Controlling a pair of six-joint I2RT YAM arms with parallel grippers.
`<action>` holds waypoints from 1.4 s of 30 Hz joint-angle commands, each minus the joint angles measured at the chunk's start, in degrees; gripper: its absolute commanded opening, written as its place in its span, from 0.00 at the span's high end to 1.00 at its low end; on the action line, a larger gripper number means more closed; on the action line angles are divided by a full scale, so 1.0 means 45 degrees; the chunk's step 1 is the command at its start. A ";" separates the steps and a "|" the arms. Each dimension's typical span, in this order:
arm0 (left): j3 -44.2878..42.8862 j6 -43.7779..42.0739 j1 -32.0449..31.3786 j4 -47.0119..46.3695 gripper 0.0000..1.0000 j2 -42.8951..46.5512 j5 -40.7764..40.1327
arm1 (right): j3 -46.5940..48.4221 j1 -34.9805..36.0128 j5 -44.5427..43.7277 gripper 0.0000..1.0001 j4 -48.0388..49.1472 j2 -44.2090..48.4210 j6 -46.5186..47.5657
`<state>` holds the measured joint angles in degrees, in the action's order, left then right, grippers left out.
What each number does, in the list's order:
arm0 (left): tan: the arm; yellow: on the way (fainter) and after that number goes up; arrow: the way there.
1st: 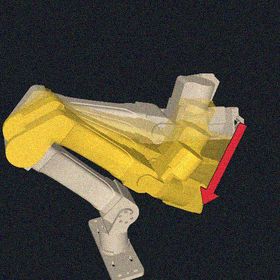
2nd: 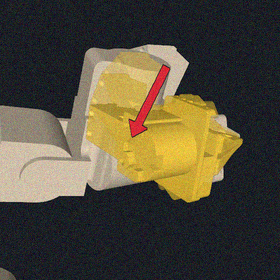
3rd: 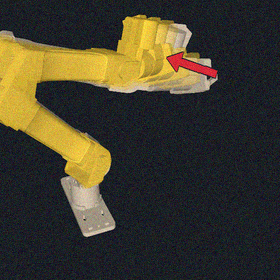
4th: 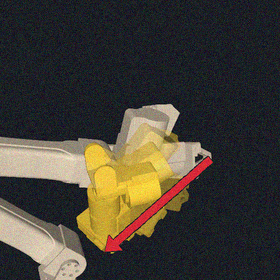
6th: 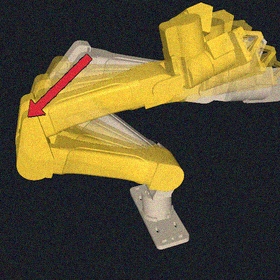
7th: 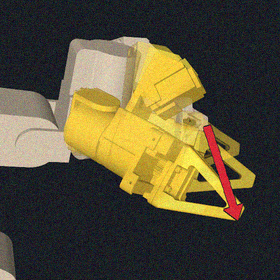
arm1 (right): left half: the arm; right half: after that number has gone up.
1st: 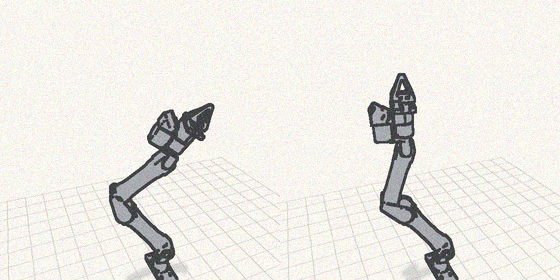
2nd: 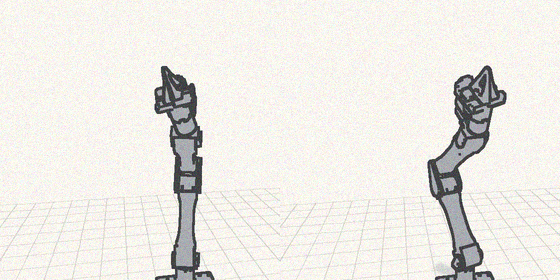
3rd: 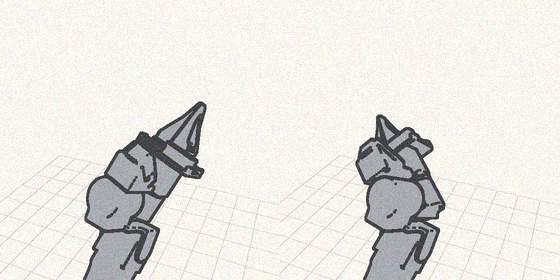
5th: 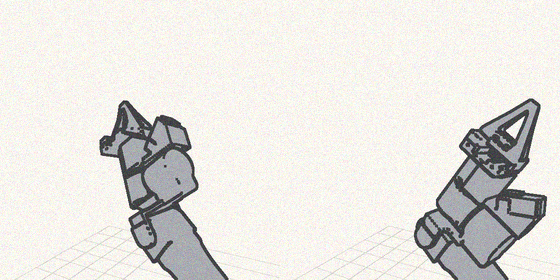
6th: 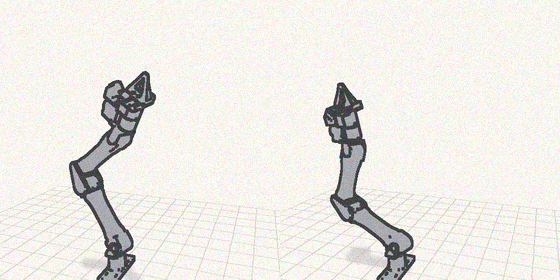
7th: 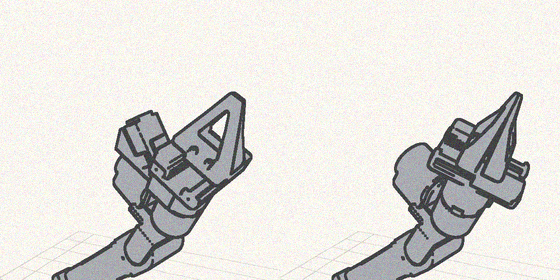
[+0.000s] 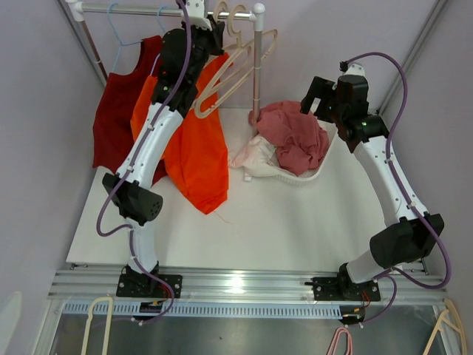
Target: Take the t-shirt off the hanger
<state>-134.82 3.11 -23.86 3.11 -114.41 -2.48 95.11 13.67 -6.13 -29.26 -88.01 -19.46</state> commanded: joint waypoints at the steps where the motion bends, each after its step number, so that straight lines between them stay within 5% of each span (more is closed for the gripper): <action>1: -0.0508 0.0265 0.0028 -0.0301 0.81 0.0073 0.0182 | -0.0003 -0.0050 0.0191 0.01 0.0310 0.0553 0.0067; 10: -0.0120 -0.0204 0.0203 0.0167 0.68 0.1904 -0.0035 | 0.0173 -0.0050 0.0386 0.01 0.0271 0.0592 0.0145; 14: 0.0623 -0.0165 0.0593 0.0518 0.66 0.3290 0.1579 | 0.0212 -0.0030 0.0580 0.00 0.0271 0.0534 0.0126; 19: 0.2458 0.0263 0.2056 0.0070 0.46 0.4857 0.2581 | 0.0192 -0.0050 0.1049 0.00 0.0232 0.0533 0.0067; 29: 0.0997 0.1125 0.5649 0.2333 0.23 0.3199 0.6078 | -0.0003 -0.0030 0.1206 0.01 0.0173 0.0768 0.0106; 36: 0.1113 0.0636 0.5653 0.2296 0.14 0.2339 0.6606 | 0.0074 -0.0030 0.1752 0.01 0.0271 0.0690 -0.0030; 42: 0.1094 0.0792 0.5653 0.1945 0.19 0.1695 0.6352 | 0.0407 -0.0011 0.1773 0.00 0.0173 0.0573 0.0009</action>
<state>-128.79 6.52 1.17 14.57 -106.85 24.67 94.87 13.63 0.95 -29.28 -86.76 -19.49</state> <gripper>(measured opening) 0.820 0.993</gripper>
